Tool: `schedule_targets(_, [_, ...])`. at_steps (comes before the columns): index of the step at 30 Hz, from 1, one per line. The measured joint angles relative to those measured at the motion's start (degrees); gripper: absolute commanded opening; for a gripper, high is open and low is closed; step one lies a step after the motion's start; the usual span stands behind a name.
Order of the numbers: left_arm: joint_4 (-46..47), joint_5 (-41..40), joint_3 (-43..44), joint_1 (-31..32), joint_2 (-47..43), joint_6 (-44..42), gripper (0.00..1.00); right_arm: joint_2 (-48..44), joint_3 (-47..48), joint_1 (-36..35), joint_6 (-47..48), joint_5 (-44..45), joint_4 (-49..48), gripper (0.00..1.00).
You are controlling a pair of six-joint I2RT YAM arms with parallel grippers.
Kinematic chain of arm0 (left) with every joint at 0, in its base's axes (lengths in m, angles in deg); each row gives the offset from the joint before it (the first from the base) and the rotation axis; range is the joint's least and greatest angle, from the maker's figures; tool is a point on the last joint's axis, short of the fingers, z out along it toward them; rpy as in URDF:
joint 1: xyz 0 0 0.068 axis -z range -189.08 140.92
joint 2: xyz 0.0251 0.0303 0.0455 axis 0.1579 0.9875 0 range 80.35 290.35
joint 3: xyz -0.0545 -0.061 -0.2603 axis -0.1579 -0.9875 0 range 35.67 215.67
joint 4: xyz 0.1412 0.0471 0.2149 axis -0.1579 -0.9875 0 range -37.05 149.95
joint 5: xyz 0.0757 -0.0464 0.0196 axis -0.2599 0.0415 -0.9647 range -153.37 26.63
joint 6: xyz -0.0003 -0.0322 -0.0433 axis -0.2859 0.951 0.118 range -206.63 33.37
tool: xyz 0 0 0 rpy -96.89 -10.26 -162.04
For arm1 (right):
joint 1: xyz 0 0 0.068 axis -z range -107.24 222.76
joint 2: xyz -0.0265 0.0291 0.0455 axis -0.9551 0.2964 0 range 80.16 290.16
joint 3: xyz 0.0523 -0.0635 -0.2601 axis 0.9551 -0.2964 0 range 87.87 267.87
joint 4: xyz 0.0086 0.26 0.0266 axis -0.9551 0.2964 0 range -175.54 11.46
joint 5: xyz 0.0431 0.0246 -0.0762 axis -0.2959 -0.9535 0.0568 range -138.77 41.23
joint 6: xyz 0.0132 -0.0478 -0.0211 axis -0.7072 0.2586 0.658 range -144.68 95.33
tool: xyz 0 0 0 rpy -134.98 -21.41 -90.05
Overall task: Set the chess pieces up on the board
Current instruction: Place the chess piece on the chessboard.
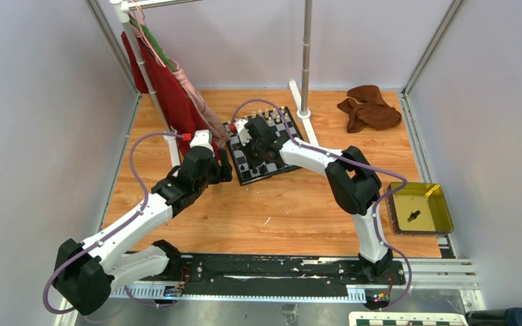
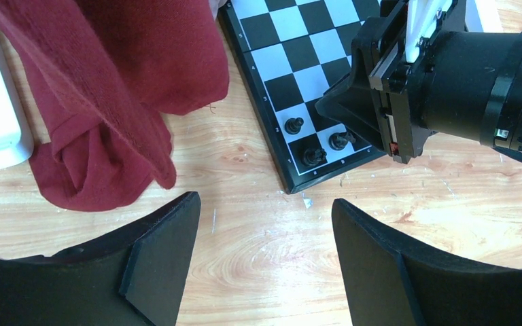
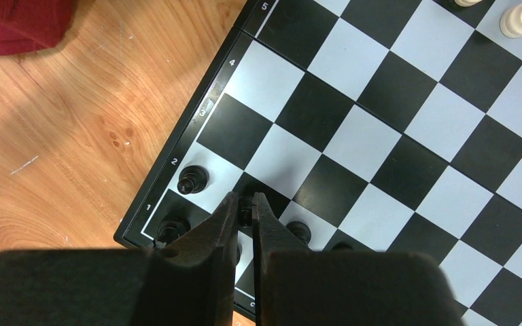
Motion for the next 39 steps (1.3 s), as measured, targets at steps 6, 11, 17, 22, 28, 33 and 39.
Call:
schedule_targets(6, [-0.07,-0.02,-0.02,0.0,-0.15,-0.02,0.76,0.0,0.0,-0.11,-0.02,0.04,0.0,0.02])
schedule_targets(11, [-0.07,0.0,-0.33,0.0,-0.26,-0.02,0.76,0.0,0.0,-0.11,-0.04,0.17,0.0,0.04])
schedule_targets(17, [-0.11,0.0,-0.76,0.0,-0.26,-0.22,0.76,0.02,0.0,-0.11,-0.04,0.42,0.02,0.04])
schedule_targets(22, [-0.11,0.0,-0.79,0.0,-0.26,-0.26,0.76,0.02,0.0,-0.11,-0.04,0.46,0.02,0.06])
schedule_targets(28, [-0.09,0.0,-0.87,0.0,-0.26,-0.46,0.76,0.13,0.0,-0.11,-0.04,0.5,0.02,0.1])
schedule_targets(33, [-0.09,0.0,-0.9,0.0,-0.26,-0.48,0.76,0.35,0.0,-0.11,-0.04,0.55,0.07,0.13])
schedule_targets(39, [-0.07,0.0,-0.9,0.0,-0.26,-0.46,0.76,0.35,0.0,-0.11,-0.07,0.59,0.07,0.16])
